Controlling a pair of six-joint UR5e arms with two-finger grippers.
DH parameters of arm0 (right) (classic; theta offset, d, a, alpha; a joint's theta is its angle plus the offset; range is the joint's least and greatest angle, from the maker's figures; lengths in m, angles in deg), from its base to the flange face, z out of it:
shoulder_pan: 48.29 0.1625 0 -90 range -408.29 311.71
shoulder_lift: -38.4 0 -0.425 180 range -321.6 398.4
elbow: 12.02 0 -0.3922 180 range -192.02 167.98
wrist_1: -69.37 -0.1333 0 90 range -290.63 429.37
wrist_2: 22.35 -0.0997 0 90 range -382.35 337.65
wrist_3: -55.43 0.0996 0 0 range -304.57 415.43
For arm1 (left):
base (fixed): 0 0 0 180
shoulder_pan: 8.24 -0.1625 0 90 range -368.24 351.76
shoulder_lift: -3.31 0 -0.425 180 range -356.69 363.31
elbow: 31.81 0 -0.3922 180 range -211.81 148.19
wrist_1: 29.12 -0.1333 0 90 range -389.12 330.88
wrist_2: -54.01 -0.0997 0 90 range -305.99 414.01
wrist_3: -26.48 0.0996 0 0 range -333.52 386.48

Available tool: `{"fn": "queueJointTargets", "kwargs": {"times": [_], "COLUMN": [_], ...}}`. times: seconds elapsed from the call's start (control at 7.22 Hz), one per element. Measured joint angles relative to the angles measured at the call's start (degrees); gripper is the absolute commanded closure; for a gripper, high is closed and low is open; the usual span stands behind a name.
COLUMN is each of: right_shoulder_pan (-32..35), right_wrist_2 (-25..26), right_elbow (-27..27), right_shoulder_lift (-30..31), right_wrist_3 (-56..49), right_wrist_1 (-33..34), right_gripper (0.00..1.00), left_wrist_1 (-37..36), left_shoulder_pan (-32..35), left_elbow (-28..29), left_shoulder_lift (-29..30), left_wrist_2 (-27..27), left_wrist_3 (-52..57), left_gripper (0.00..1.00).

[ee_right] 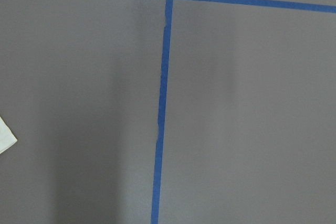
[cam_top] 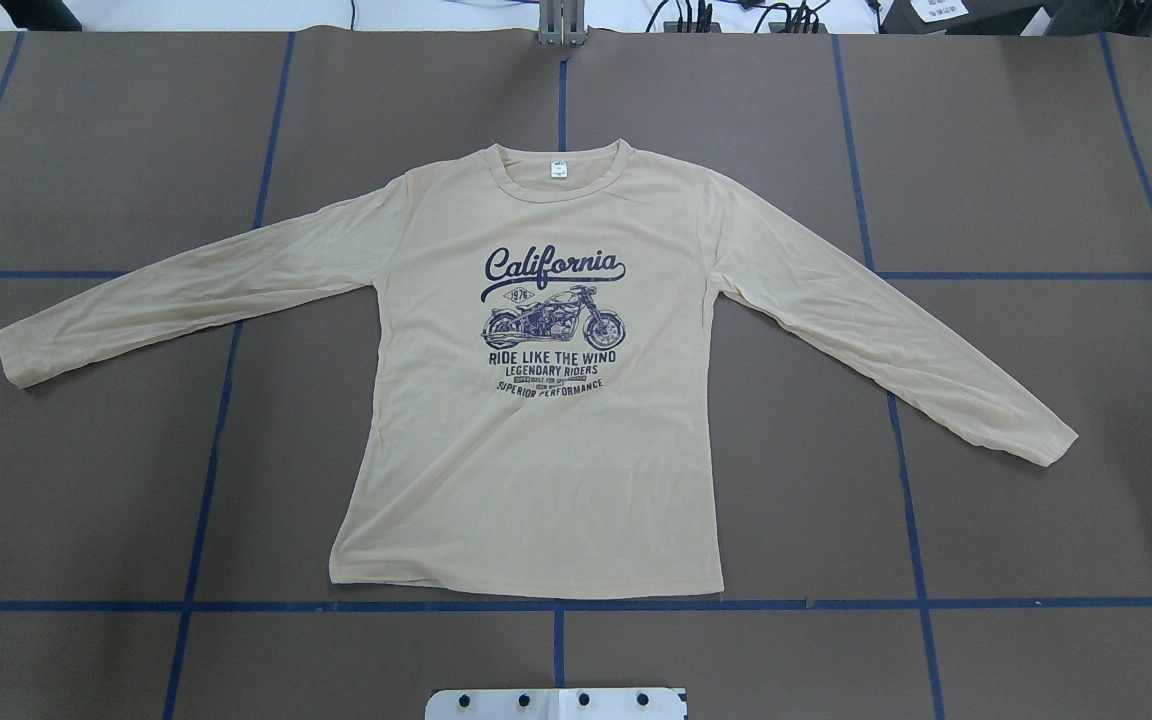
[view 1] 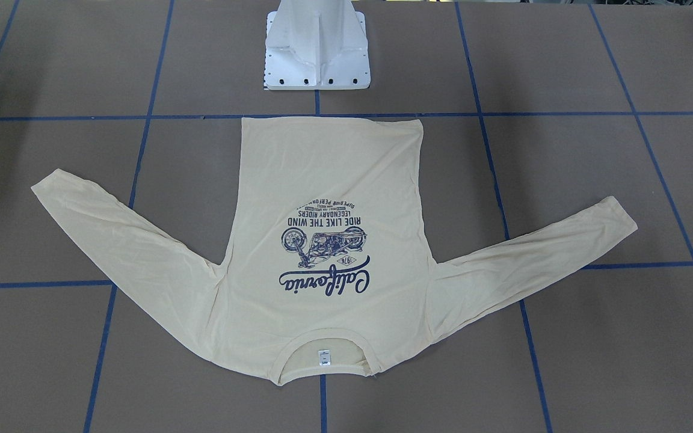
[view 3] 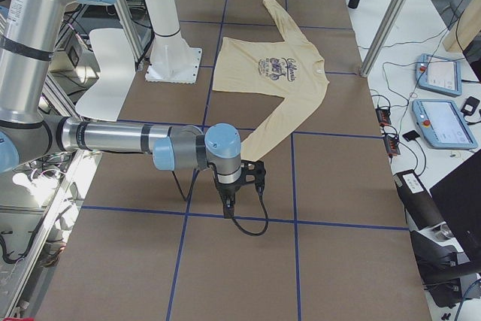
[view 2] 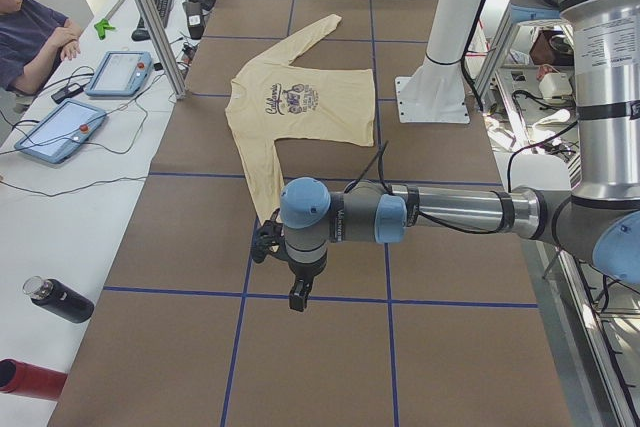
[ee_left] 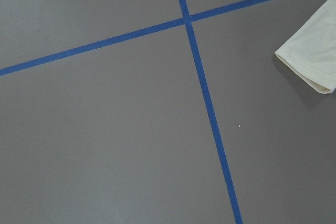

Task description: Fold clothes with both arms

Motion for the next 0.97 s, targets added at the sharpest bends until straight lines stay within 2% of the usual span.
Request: {"fn": "queueJointTargets", "kwargs": {"times": [0.42, 0.69, 0.97], "right_shoulder_pan": [-0.04, -0.07, -1.74], "right_wrist_2": [-0.02, 0.04, -0.03], "right_elbow": [0.32, 1.44, 2.31], "right_shoulder_lift": [-0.54, -2.45, -3.59], "right_wrist_3": [0.04, 1.11, 6.75], "right_wrist_1": [-0.02, -0.86, -6.33], "right_gripper": [0.0, 0.0, 0.0], "left_wrist_1": [0.04, 0.04, 0.43], "left_shoulder_pan": [0.0, 0.02, 0.07], "left_elbow": [-0.95, -5.52, -12.55], "left_shoulder_lift": [0.0, 0.8, 2.53], "left_wrist_2": [-0.15, -0.36, -0.34], "left_wrist_3": [4.47, 5.15, 3.98], "left_gripper": [0.0, 0.0, 0.0]}}
